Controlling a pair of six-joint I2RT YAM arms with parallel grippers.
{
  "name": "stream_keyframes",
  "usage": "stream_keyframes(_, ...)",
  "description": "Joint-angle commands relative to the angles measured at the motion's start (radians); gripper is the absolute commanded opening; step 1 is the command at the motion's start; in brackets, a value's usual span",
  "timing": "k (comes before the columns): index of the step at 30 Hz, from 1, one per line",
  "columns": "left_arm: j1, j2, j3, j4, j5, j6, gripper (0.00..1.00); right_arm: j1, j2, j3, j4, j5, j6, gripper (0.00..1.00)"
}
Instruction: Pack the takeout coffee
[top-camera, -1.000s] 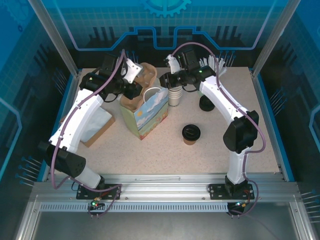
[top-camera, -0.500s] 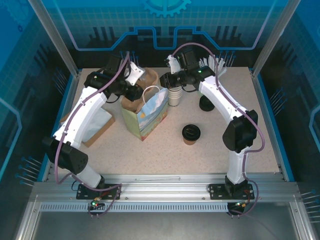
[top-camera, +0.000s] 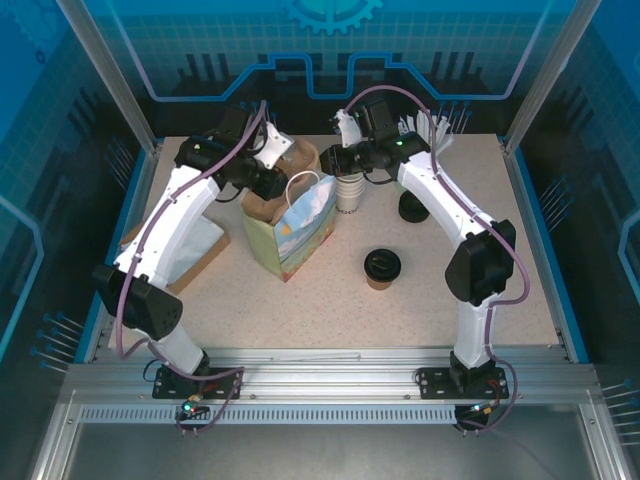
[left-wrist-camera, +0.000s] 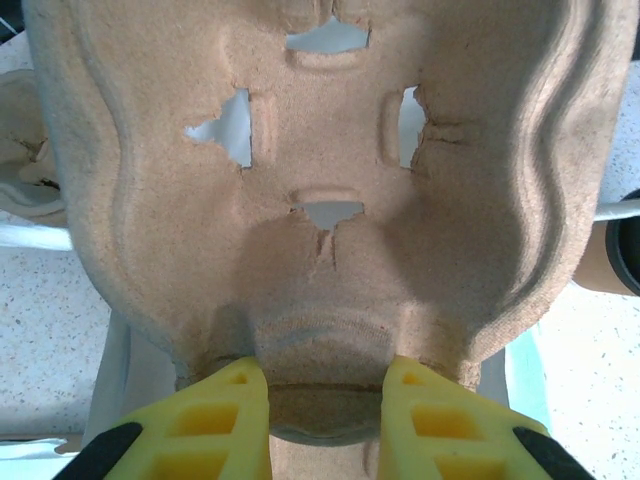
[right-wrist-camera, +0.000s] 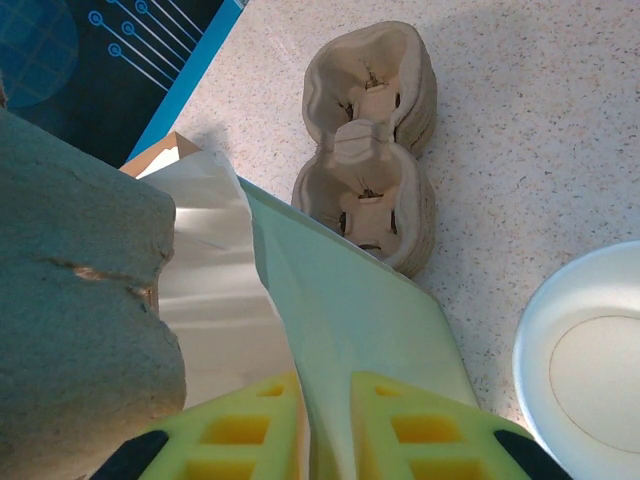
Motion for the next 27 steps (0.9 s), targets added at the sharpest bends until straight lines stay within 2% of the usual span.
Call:
stream_keyframes(1, 0.008, 0.017, 0.05, -0.041, -0.024, -0.031, 0.21, -0.001, -0.012, -0.008, 0.008, 0.009, -0.013, 0.2)
stream_keyframes(12, 0.03, 0.009, 0.057, -0.037, -0.003, -0.05, 0.21, -0.005, -0.012, -0.013, 0.003, 0.004, -0.016, 0.19)
stream_keyframes(20, 0.004, 0.006, 0.012, -0.068, 0.002, 0.023, 0.21, -0.005, -0.014, -0.013, 0.009, 0.001, -0.009, 0.19)
stream_keyframes(27, -0.001, 0.026, 0.031, -0.09, 0.0, 0.03, 0.21, -0.004, -0.016, -0.01, 0.011, 0.005, -0.004, 0.19)
